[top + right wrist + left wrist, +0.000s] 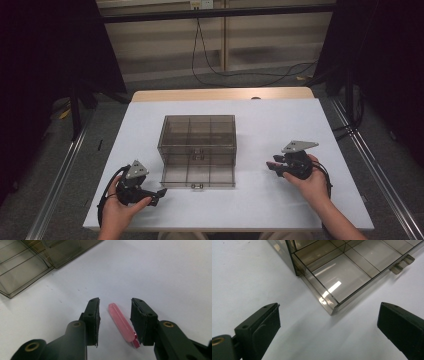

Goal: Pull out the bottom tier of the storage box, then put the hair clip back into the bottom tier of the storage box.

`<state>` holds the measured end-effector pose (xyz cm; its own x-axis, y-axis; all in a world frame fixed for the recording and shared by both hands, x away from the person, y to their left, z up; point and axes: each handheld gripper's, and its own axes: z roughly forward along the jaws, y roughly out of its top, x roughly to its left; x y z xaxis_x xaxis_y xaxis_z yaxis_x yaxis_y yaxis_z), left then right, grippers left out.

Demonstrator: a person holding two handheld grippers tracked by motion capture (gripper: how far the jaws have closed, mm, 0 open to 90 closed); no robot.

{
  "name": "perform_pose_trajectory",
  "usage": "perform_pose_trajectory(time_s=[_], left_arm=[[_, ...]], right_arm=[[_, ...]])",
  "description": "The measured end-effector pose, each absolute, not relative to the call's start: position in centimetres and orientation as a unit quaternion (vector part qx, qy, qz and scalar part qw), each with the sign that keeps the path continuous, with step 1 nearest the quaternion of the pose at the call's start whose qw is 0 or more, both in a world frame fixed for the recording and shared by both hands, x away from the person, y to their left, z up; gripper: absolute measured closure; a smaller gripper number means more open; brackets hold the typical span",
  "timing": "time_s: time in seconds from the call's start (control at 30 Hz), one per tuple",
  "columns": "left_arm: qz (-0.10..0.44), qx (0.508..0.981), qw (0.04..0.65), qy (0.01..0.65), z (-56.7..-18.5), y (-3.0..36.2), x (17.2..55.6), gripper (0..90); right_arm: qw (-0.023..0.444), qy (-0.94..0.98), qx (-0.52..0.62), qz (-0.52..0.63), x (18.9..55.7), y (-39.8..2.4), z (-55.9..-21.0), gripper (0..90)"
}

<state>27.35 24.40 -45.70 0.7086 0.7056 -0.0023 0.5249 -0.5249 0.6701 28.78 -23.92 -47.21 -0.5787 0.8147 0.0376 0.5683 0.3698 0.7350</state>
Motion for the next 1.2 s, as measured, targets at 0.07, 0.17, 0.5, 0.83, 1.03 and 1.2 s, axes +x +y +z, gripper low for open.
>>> perform_pose_trajectory(time_s=[0.07,0.17,0.5,0.83,1.03,1.2], left_arm=[[0.138,0.865,0.330,0.353,-45.67,24.38,27.39,4.9],[0.139,0.863,0.333,0.355,-45.66,24.18,27.36,4.9],[0.134,0.864,0.333,0.354,-45.80,24.01,27.43,5.0],[0.136,0.864,0.333,0.352,-45.75,23.99,27.49,5.3],[0.137,0.864,0.333,0.352,-45.65,24.00,27.48,5.3],[0.135,0.866,0.332,0.349,-45.64,24.00,27.52,5.3]], right_arm=[[0.169,0.810,0.428,0.364,28.77,-24.01,-47.25,59.8],[0.165,0.808,0.433,0.364,28.67,-24.28,-47.38,61.2],[0.160,0.806,0.437,0.367,28.57,-24.83,-47.77,68.8],[0.149,0.811,0.438,0.357,28.42,-24.69,-48.15,82.6],[0.145,0.812,0.441,0.354,28.27,-24.57,-47.94,83.7],[0.145,0.811,0.438,0.361,28.17,-24.64,-47.59,83.8]])
